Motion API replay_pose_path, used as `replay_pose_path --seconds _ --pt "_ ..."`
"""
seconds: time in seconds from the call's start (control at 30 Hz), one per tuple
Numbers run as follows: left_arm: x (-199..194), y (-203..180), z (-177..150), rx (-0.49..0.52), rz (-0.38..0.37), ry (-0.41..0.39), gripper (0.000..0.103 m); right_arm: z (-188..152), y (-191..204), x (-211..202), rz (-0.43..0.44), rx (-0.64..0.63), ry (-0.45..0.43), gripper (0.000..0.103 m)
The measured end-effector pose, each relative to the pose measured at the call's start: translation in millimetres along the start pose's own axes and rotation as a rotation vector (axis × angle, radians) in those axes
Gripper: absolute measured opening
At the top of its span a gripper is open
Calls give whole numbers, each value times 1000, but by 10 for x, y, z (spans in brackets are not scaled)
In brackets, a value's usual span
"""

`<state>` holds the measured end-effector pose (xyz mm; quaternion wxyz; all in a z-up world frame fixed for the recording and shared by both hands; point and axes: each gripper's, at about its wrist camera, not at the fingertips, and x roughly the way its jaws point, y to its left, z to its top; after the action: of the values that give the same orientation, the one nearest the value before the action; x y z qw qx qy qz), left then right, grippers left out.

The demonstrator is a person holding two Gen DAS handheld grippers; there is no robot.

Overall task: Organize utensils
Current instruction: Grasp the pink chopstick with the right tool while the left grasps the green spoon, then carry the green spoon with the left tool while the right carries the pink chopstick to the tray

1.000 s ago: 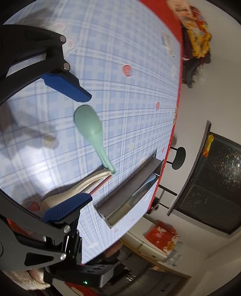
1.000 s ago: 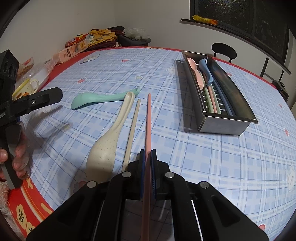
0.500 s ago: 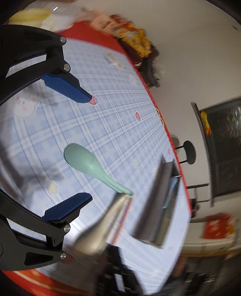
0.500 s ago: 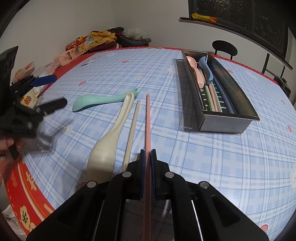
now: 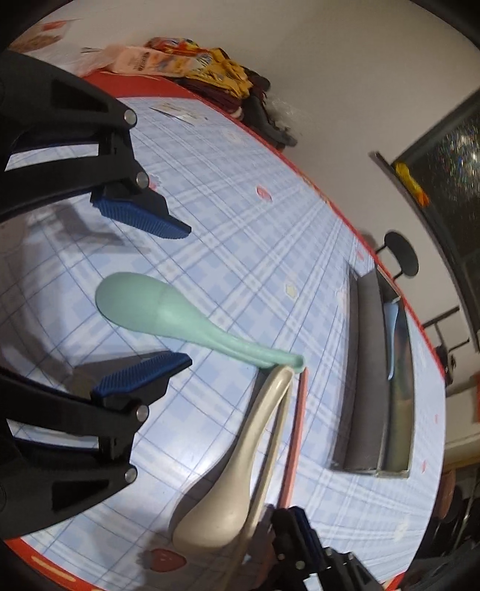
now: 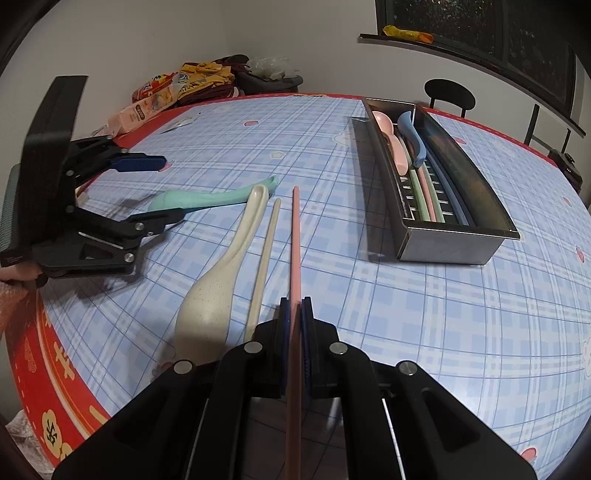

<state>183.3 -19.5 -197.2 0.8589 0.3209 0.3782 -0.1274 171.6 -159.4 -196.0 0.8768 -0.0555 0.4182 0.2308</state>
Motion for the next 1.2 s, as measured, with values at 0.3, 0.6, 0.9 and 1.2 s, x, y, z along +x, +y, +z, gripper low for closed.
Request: replay_pose_path --seconds 0.3,0.6,0.9,1.2 --pt "49 -25 44 72 -6 26 54 3 -14 1 9 8 0 7" --pt "99 -17 86 91 -52 33 31 8 -12 5 12 9 0 7" --pt "24 379 -14 -257 -329 18 20 10 -13 9 11 9 0 7" --pt "109 573 -146 -414 -369 34 18 17 -14 21 14 12 1 7"
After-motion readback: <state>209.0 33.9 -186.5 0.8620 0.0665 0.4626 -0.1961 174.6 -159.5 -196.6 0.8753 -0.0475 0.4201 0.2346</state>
